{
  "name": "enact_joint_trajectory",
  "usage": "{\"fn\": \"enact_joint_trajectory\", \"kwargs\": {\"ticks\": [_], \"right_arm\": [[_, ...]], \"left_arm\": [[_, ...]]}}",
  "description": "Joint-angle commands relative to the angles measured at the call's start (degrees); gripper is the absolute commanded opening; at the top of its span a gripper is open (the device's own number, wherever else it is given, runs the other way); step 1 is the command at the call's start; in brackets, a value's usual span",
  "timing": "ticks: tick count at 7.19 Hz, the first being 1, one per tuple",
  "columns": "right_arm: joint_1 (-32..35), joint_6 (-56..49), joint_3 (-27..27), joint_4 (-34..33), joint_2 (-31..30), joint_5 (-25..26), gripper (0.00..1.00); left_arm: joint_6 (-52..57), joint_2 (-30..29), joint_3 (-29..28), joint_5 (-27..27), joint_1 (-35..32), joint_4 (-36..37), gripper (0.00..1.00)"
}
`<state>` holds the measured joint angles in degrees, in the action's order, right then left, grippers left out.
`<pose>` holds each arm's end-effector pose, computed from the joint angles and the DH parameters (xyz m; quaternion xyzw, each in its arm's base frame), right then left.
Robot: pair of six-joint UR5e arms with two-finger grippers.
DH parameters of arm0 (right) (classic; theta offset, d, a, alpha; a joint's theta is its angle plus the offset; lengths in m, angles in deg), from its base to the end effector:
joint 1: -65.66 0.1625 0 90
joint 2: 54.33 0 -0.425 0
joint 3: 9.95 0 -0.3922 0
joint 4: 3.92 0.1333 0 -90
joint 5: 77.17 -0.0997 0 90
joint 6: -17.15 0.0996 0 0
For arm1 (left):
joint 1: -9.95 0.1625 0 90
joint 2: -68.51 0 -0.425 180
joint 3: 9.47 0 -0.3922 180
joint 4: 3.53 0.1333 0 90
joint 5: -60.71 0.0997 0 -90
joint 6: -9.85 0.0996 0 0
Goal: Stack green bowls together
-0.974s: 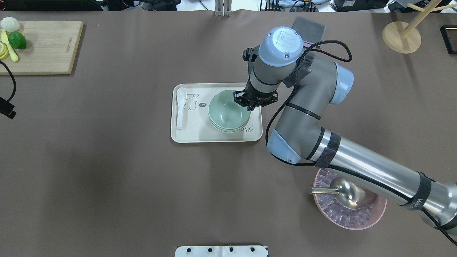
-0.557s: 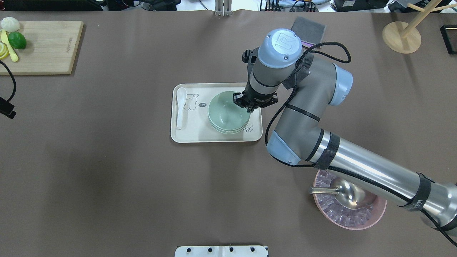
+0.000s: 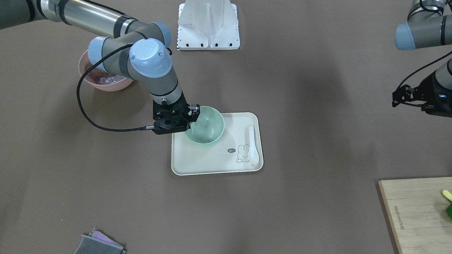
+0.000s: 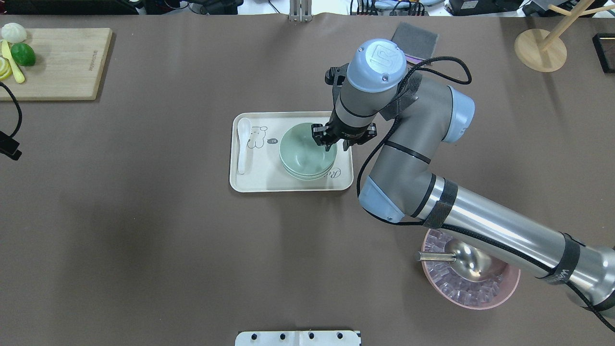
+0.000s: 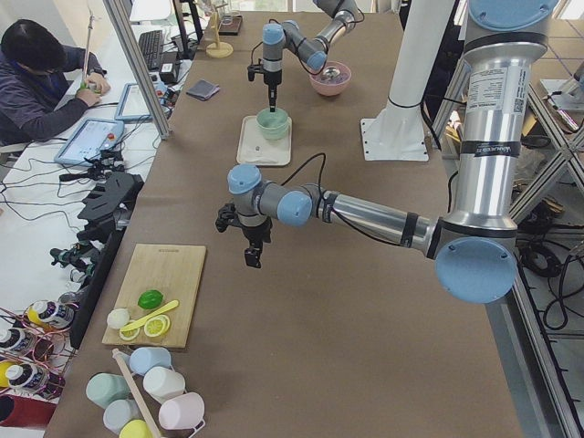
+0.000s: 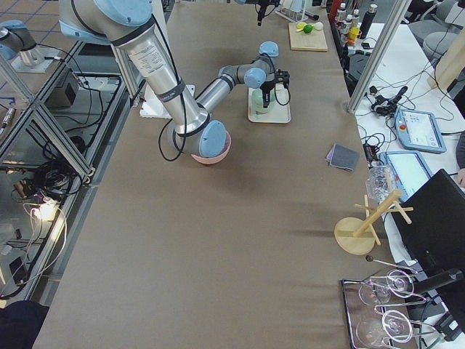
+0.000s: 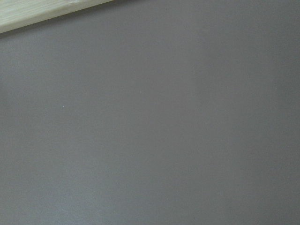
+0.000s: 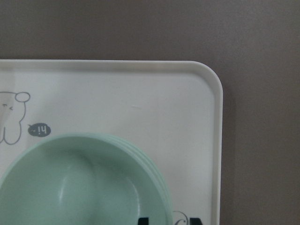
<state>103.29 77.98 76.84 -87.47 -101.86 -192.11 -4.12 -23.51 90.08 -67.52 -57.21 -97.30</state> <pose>-0.5184 -0.5149 0.2195 0.0426 -0.4261 -0.0173 0.9035 0.1343 -0.5034 0.5577 0.0172 0.3478 0.1160 0.9302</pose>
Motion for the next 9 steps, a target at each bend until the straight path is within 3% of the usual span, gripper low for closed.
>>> {"fn": "enact_joint_trajectory", "kwargs": {"ticks": [1, 4, 5, 7, 9], "right_arm": [[1.56, -0.62, 0.39, -0.13, -0.01, -1.07, 1.00], [5.68, -0.71, 1.18, -0.22, -3.86, -5.73, 1.00], [6.74, -4.11, 3.19, -0.22, -7.10, -4.61, 1.00], [10.07, -16.49, 7.58, -0.48, -12.64, -5.29, 1.00], [14.63, -25.44, 7.96, -0.66, -18.96, -5.30, 1.00]], "left_arm": [[0.26, 0.09, -0.22, 0.00, -0.08, -0.09, 0.99], [0.96, 1.57, -0.14, -0.70, -2.60, 0.35, 0.99], [7.84, 3.41, -0.05, -0.79, -6.28, 0.96, 0.99], [24.54, 3.52, -0.14, -1.93, -16.12, 11.10, 0.99], [29.09, 6.13, -0.40, -1.93, -20.54, 11.69, 0.99]]}}
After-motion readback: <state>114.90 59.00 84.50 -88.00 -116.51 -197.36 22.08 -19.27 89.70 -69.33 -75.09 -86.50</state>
